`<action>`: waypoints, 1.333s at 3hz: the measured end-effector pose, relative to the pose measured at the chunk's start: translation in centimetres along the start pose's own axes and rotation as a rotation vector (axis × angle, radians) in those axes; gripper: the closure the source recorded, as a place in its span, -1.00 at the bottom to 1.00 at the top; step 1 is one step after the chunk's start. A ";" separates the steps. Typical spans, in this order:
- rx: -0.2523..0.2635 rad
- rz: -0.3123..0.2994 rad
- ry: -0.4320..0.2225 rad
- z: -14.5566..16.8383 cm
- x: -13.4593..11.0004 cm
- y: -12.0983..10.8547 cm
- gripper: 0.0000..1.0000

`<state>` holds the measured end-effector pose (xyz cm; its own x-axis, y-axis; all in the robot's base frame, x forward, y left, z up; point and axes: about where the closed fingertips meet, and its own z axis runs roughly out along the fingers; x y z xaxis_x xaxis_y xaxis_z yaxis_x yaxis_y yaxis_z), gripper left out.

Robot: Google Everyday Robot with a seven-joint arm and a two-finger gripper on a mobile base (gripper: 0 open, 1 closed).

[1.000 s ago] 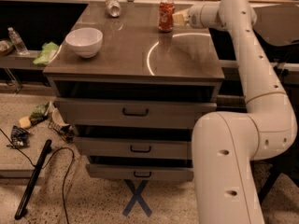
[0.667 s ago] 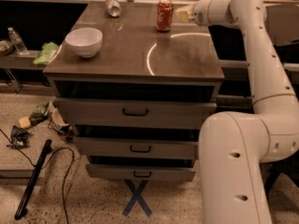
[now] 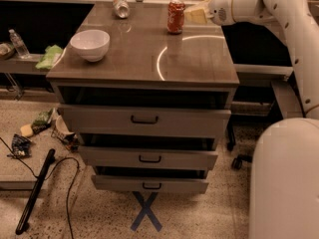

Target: Move coke can near white bowl

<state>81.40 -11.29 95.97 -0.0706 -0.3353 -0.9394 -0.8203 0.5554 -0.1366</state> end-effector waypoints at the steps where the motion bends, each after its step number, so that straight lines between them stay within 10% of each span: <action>1: 0.110 0.075 -0.039 -1.5 -1.3 0.9 -0.28; 3: 0.224 0.216 0.019 2.9 2.8 2.3 -1.00; 4: 0.252 0.252 0.041 3.1 4.1 1.1 -1.00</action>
Offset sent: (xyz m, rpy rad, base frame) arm 0.0040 -0.0020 -0.0205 0.2063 -0.0560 -0.4920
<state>81.91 -9.72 90.98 -0.2792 -0.1913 -0.9410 -0.6086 0.7932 0.0194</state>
